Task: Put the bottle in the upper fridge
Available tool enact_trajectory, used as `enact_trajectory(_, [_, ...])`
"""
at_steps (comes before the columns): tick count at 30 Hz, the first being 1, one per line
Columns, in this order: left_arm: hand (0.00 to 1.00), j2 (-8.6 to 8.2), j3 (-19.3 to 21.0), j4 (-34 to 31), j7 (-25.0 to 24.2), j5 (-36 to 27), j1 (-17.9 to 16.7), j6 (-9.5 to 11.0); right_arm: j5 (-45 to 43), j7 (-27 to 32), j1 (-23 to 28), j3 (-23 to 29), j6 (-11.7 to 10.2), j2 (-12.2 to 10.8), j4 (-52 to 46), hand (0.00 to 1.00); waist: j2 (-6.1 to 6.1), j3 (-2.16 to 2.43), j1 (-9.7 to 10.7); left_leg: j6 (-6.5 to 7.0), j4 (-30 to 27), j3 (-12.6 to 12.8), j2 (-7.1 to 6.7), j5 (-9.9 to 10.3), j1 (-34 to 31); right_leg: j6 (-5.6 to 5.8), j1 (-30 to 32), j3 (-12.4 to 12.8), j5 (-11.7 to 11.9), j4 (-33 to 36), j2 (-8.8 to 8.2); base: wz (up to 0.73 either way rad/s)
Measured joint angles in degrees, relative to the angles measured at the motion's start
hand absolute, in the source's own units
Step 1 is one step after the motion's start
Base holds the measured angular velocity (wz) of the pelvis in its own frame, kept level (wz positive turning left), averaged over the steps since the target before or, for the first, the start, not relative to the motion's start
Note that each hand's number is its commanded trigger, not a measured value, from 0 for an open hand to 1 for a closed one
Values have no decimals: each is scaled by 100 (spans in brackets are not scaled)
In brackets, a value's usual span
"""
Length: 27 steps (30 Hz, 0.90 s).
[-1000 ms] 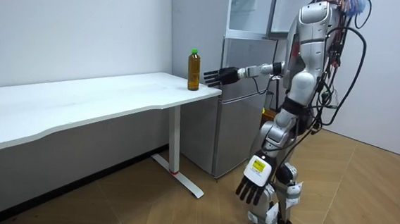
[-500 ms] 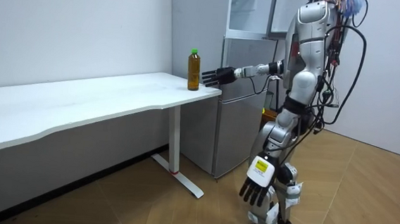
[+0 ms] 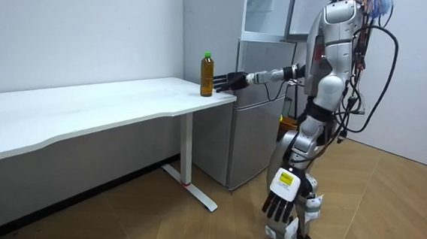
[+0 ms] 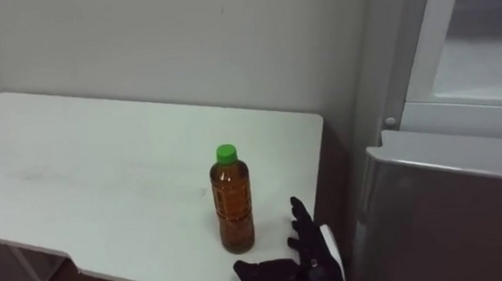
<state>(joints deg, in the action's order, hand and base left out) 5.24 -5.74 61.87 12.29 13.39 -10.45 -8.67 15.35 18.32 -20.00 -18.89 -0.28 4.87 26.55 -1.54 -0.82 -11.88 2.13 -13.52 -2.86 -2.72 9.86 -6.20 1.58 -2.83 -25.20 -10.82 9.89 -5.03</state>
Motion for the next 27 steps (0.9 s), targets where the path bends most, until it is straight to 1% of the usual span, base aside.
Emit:
enact_trajectory(1, [0,0,2,0,0,11,5,-2,0,10,0,0,0,-2,-17,0,5,2,-25,-5,0,-43,-2,-12,-11,0,0,-21,0,-2,0,12])
enact_trajectory(3, [0,0,5,0,0,38,32,-1,0,32,-2,0,1,-2,-22,0,7,6,-118,-8,6,-53,-5,-30,-20,0,0,-51,0,-1,0,12])
enact_trajectory(6, [0,6,5,8,30,72,39,6,-2,33,-102,-18,15,-42,-26,0,-23,20,-171,-13,57,-105,-6,-85,-28,0,-2,-146,0,3,-13,14])
enact_trajectory(8, [0,18,2,13,95,68,68,14,-1,41,-230,-24,15,-49,-25,0,-79,30,-268,-17,74,-131,-11,-110,-22,0,-7,-172,0,10,-15,9])
enact_trajectory(10, [0,37,2,19,131,66,79,25,-1,48,-314,-39,15,-67,-25,0,-141,30,-280,-20,72,-204,-20,-132,-21,0,-26,-178,0,12,-17,17])
enact_trajectory(11, [0,44,-6,22,147,66,74,29,0,65,-376,-101,16,-67,-22,0,-191,24,-299,-20,77,-199,-20,-145,-16,0,-24,-174,0,15,-22,12])
enact_trajectory(12, [0,45,-13,22,159,65,72,29,-2,108,-395,-135,16,-66,-21,0,-210,16,-321,-21,82,-198,-21,-146,-17,0,-23,-177,0,15,-23,0])
enact_trajectory(14, [0,58,-11,9,181,64,75,31,-2,220,-406,-197,16,-50,7,0,-282,-19,-411,-20,83,-213,-23,-147,-25,0,-30,-179,0,14,-25,0])
enact_trajectory(16, [0,64,-11,6,180,52,61,39,-1,256,-406,-211,17,-47,33,0,-302,-27,-448,-16,74,-227,-33,-149,-37,0,-29,-190,0,18,-36,2])
enact_trajectory(17, [0,61,-14,4,177,46,49,40,0,282,-409,-225,17,-48,33,0,-312,-23,-455,-8,70,-237,-44,-153,-48,1,-22,-197,-1,22,-46,4])
enact_trajectory(19, [0,59,-18,3,177,7,37,40,11,319,-409,-229,17,-47,43,0,-312,-23,-455,7,70,-257,-90,-162,-56,3,-20,-217,-2,22,-65,6])
enact_trajectory(21, [0,62,-16,4,177,-36,29,40,19,393,-410,-231,17,-48,136,0,-312,-23,-458,27,74,-280,-93,-178,-49,9,-21,-240,-5,40,-90,7])
enact_trajectory(24, [0,69,-6,0,183,-48,34,39,67,492,-411,-229,18,-49,394,0,-330,-30,-551,46,76,-289,-107,-189,-37,21,-9,-231,-2,79,-113,0])
enact_trajectory(27, [0,70,-13,-45,185,-42,15,36,64,505,-413,-221,18,-37,510,0,-332,-33,-551,45,53,-365,-124,-191,-76,22,-3,-260,-1,78,-114,12])
